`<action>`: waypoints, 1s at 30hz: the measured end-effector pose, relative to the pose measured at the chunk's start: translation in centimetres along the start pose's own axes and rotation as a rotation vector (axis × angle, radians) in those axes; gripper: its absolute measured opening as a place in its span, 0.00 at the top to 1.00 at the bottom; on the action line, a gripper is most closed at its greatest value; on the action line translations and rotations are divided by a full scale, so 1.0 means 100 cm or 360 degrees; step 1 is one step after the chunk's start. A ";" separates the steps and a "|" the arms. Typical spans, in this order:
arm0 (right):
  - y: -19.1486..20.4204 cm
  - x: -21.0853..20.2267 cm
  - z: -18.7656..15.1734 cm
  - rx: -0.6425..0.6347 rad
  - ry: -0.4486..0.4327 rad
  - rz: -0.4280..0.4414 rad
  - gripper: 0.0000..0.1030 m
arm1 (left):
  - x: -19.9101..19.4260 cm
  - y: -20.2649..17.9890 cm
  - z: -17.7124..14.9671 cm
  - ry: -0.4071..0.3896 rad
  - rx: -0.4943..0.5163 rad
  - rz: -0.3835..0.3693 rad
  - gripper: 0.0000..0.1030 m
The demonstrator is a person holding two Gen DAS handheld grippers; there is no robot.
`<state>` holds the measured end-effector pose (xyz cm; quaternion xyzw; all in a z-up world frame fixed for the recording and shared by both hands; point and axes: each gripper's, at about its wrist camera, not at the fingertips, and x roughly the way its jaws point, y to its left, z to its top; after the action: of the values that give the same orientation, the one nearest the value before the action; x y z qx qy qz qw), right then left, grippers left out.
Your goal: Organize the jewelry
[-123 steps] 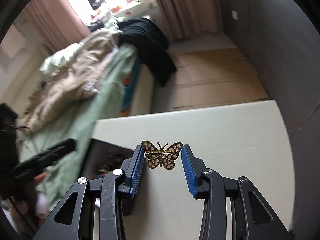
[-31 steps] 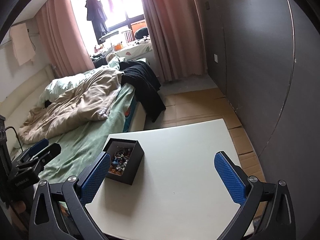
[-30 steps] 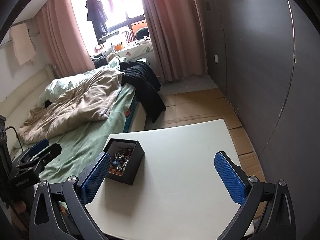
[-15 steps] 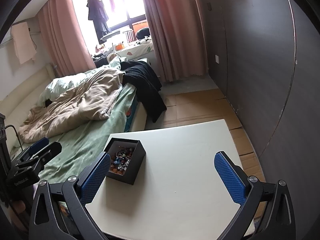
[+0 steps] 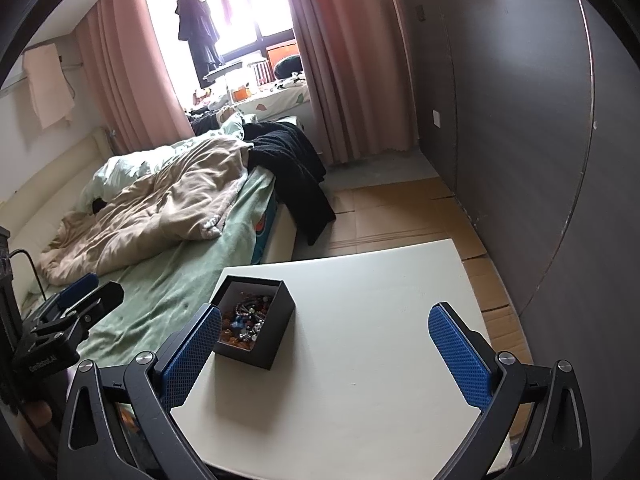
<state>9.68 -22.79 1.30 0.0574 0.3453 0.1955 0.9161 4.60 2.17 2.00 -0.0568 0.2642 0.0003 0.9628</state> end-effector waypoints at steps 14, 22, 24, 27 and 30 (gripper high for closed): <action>0.002 0.001 -0.001 -0.0019 0.0009 -0.0019 0.00 | -0.004 -0.001 0.002 -0.0024 -0.0005 0.0013 0.00; 0.003 0.006 -0.002 -0.0026 0.0034 -0.0035 0.00 | 0.001 -0.004 -0.002 -0.0002 0.0018 0.0050 0.00; 0.004 0.008 -0.003 -0.0038 0.0039 -0.0044 0.00 | 0.003 -0.003 -0.003 0.0010 0.0014 0.0048 0.00; 0.004 0.011 -0.003 -0.0040 0.0050 -0.0056 0.00 | 0.005 -0.001 -0.002 0.0019 0.0001 0.0037 0.00; 0.002 0.013 -0.002 -0.0035 0.0054 -0.0068 0.00 | 0.005 0.000 -0.002 0.0023 0.0012 0.0049 0.00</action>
<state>10.38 -22.10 0.42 0.0366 0.3599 0.1806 0.9146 4.97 2.10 1.56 -0.0491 0.2719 0.0137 0.9610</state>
